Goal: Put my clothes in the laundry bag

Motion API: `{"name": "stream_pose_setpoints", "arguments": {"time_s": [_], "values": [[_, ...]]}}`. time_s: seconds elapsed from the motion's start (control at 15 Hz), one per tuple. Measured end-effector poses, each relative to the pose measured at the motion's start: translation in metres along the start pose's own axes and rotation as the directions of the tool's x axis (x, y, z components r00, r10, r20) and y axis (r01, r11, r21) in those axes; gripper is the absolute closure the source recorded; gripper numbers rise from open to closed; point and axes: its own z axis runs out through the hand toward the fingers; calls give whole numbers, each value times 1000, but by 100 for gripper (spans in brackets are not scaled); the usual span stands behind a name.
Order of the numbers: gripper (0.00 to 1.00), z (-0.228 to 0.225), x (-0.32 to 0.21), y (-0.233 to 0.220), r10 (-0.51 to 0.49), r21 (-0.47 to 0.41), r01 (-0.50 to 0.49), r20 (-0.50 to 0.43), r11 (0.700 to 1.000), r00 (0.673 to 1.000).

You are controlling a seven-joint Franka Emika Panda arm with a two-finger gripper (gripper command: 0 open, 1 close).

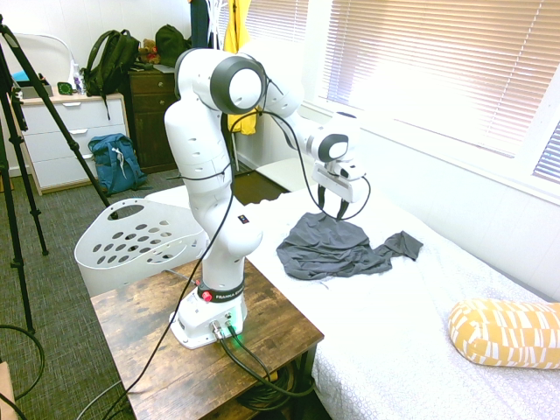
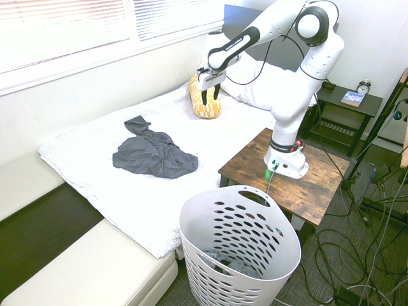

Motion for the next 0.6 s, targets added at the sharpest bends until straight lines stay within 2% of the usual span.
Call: {"name": "stream_pose_setpoints", "arguments": {"time_s": [0.2,0.33,0.6], "values": [[0,2,1,-6,-4,9,4,-9,1000,1000],[0,7,1,-29,-20,25,21,-20,999,1000],[0,21,-14,-126,-84,35,87,-84,996,993]]}}
